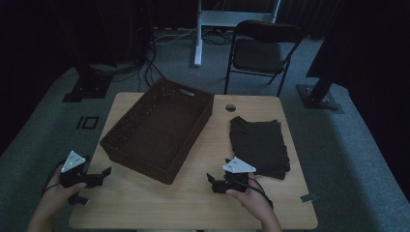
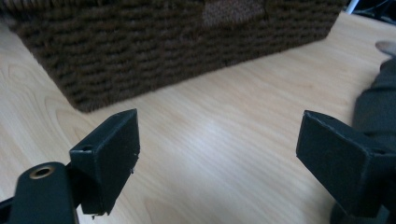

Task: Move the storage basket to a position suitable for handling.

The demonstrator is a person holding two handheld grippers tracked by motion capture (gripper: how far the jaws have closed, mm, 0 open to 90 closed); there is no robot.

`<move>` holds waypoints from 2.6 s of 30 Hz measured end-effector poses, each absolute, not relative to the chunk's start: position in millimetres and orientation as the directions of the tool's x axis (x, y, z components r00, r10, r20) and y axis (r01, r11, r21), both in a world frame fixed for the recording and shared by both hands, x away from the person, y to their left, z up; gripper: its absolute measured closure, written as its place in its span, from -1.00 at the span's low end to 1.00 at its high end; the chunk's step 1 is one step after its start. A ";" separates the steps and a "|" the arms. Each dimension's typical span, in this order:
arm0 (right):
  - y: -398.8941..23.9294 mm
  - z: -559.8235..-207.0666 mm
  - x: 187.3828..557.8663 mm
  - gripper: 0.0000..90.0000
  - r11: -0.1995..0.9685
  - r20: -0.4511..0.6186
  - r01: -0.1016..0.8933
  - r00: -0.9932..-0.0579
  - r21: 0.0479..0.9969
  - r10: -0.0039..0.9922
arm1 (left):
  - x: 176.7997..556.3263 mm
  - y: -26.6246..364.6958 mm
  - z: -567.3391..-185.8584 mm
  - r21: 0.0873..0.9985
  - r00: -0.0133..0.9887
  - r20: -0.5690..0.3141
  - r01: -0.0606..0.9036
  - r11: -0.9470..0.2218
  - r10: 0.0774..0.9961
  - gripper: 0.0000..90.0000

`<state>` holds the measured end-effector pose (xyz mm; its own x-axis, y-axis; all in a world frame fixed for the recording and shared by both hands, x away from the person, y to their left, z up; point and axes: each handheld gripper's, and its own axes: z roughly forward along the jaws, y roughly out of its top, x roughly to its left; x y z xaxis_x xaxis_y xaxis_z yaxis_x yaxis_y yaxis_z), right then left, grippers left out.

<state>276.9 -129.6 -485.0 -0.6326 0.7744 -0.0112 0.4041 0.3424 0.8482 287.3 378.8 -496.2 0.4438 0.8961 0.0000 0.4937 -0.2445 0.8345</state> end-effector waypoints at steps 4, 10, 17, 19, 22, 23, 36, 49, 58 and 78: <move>-119.0 -478.0 280.6 -0.71 0.312 0.003 0.392 -0.628 0.866 0.778 | 294.5 381.6 -483.7 0.858 0.460 0.018 0.449 -0.250 0.888 -1.00; -104.3 -467.6 284.5 -0.71 0.301 -0.005 0.374 -0.619 0.877 0.785 | 302.4 385.6 -466.7 0.869 0.484 0.032 0.418 -0.264 0.874 -1.00; -86.3 -453.1 290.4 -0.71 0.271 0.004 0.367 -0.601 0.890 0.799 | 312.9 393.5 -450.4 0.898 0.483 0.019 0.377 -0.227 0.875 -1.00; -81.1 -448.6 290.9 -0.71 0.256 0.014 0.363 -0.598 0.896 0.801 | 317.3 395.2 -447.6 0.897 0.486 0.027 0.375 -0.236 0.874 -1.00; -71.8 -441.7 291.4 -0.71 0.235 0.023 0.358 -0.589 0.904 0.808 | 324.6 396.7 -444.2 0.898 0.480 0.028 0.373 -0.233 0.877 -1.00; -67.8 -439.4 291.9 -0.71 0.225 0.033 0.361 -0.587 0.905 0.809 | 327.1 396.8 -442.7 0.901 0.479 0.026 0.370 -0.228 0.877 -1.00; -22.6 -438.3 306.2 -0.69 0.100 0.110 0.405 -0.464 0.909 0.879 | 370.2 391.1 -448.4 0.899 0.482 0.017 0.375 -0.224 0.876 -1.00; 9.9 -459.7 315.9 -0.55 -0.040 0.235 0.494 -0.340 0.869 0.911 | 391.4 375.4 -466.4 0.887 0.482 0.024 0.394 -0.241 0.876 -0.72; 17.2 -473.5 317.6 -0.50 -0.039 0.246 0.535 -0.321 0.844 0.915 | 391.6 373.7 -466.8 0.861 0.486 0.004 0.443 -0.250 0.874 -0.52; 23.9 -481.9 319.8 -0.18 -0.007 0.240 0.561 -0.343 0.828 0.908 | 381.3 358.9 -464.9 0.814 0.427 -0.077 0.548 -0.191 0.901 0.72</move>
